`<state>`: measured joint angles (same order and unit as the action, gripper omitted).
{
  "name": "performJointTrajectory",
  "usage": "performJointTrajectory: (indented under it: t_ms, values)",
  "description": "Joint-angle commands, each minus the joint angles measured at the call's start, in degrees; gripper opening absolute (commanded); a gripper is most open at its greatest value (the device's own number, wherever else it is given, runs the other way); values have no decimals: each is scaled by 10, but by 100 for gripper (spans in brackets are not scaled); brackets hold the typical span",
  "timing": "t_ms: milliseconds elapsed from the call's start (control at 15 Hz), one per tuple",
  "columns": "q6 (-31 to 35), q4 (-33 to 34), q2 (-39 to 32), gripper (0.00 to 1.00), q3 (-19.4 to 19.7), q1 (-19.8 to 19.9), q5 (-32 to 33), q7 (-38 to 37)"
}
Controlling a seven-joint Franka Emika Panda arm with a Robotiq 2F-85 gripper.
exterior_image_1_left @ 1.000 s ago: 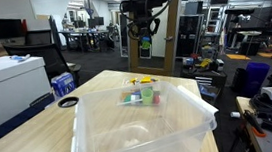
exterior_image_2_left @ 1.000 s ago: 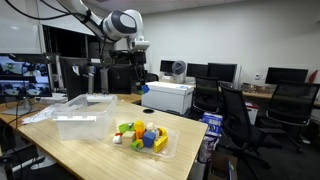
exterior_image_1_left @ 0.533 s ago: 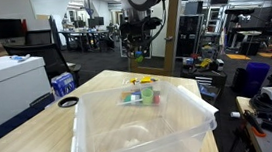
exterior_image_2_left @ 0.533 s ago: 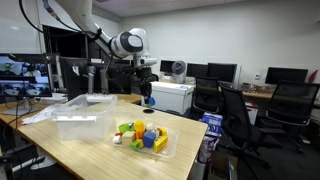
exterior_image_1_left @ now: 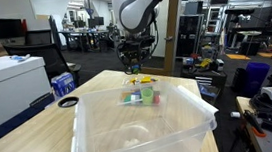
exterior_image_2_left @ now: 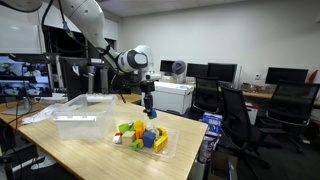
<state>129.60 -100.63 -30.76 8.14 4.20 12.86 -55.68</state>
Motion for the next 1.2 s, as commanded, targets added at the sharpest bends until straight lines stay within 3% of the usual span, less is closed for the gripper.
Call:
performJointTrajectory:
  t_ms: [0, 733, 800, 1133]
  values:
    - [0, 23, -33, 17, 6, -5, -30, 38]
    - [-53, 45, -67, 17, 21, -15, -59, 28]
    - [-73, 47, -67, 60, 18, -13, -63, 34]
    - [-135, 53, -20, 92, 22, -38, -57, -2]
